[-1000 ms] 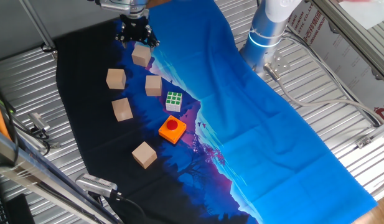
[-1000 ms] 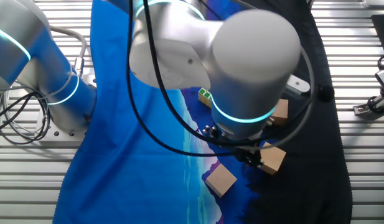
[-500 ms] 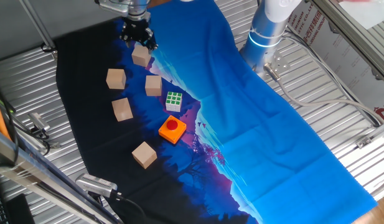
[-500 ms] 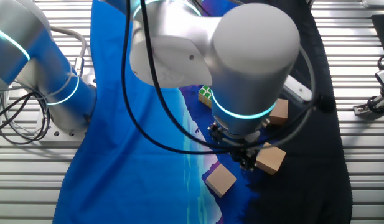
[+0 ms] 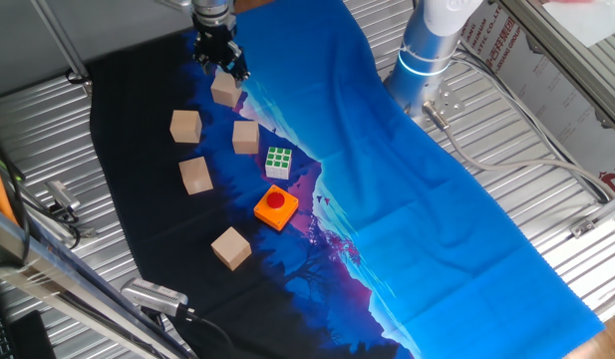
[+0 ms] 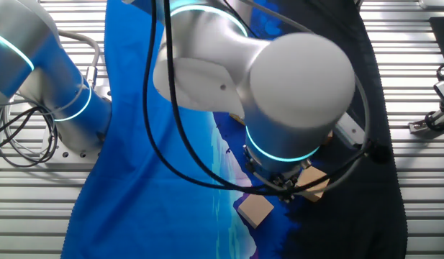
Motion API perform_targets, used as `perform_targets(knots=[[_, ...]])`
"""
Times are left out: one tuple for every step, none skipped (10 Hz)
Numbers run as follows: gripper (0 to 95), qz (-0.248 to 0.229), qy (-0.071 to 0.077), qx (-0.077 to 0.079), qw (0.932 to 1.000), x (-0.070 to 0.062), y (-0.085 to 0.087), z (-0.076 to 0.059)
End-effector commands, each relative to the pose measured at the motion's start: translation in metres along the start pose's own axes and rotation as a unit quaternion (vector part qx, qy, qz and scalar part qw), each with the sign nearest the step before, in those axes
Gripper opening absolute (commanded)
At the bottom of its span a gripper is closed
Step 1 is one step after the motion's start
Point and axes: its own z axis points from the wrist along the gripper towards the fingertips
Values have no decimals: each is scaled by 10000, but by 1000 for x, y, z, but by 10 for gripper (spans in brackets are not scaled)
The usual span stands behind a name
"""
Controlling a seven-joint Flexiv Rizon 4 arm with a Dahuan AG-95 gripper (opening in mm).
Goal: Stack the blocks in a vertical line of five
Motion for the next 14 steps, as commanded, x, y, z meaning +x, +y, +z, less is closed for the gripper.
perform_targets(knots=[[0, -195, 26, -68, 9998, 0, 0, 0], [0, -253, 175, -36, 9995, 0, 0, 0], [0, -270, 266, -32, 9993, 0, 0, 0], [0, -279, 411, 9, 9988, 0, 0, 0], [0, -336, 506, 71, 9981, 0, 0, 0], [0, -375, 551, 103, 9977, 0, 0, 0], [0, -340, 540, 91, 9979, 0, 0, 0], [0, -200, 511, 84, 9985, 12, 2, 5], [0, -127, 470, 78, 9988, 22, 4, 10], [0, -85, 446, 92, 9989, 29, 6, 13], [0, 28, 453, 112, 9989, 39, 9, 18], [0, 44, 469, 123, 9988, 40, 9, 20], [190, 41, 461, 113, 9989, 40, 9, 20], [570, -1, 451, 99, 9989, 40, 9, 21]])
